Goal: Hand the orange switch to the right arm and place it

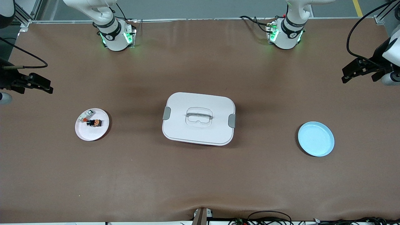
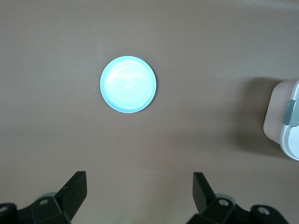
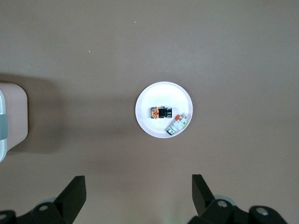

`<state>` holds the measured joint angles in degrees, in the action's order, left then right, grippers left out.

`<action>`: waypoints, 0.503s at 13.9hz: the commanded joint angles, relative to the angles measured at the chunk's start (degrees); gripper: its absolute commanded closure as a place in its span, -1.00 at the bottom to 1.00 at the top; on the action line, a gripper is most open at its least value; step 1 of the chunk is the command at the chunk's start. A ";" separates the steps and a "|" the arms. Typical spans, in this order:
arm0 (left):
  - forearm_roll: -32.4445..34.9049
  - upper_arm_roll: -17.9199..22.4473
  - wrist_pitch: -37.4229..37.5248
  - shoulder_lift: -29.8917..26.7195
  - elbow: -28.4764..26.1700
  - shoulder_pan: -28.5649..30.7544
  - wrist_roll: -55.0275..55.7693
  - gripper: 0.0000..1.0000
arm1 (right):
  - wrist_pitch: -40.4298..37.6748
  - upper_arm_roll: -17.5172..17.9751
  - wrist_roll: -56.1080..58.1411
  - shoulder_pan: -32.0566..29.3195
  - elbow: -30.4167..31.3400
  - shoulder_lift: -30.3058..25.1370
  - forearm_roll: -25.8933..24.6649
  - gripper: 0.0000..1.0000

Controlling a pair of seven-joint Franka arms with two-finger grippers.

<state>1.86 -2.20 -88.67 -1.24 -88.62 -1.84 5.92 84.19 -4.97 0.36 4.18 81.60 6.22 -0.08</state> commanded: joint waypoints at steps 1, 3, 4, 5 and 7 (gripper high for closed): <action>-1.16 0.17 0.61 -0.43 0.12 0.17 -1.08 -1.00 | -0.69 -0.39 -0.36 0.39 -1.44 0.46 0.88 -1.00; -1.16 0.17 0.52 -0.35 0.12 0.09 -1.08 -1.00 | -0.43 -0.48 -0.36 0.57 -1.36 0.46 0.88 -1.00; -1.16 0.17 0.61 -0.35 0.03 0.09 -1.08 -1.00 | -0.26 -0.48 -0.45 0.66 -1.27 0.46 0.88 -1.00; -1.07 0.17 0.52 -0.35 -0.06 0.09 -1.08 -1.00 | 0.27 -0.48 -0.45 0.66 -1.18 0.29 0.88 -1.00; -1.16 0.09 0.34 -0.26 -0.32 0.09 -1.08 -1.00 | 1.06 -0.48 -0.45 0.48 -1.00 -0.07 0.88 -1.00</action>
<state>1.86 -2.20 -88.62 -1.23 -88.75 -1.85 5.92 85.15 -4.97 0.36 4.33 81.53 6.22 -0.08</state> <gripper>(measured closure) 0.000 0.000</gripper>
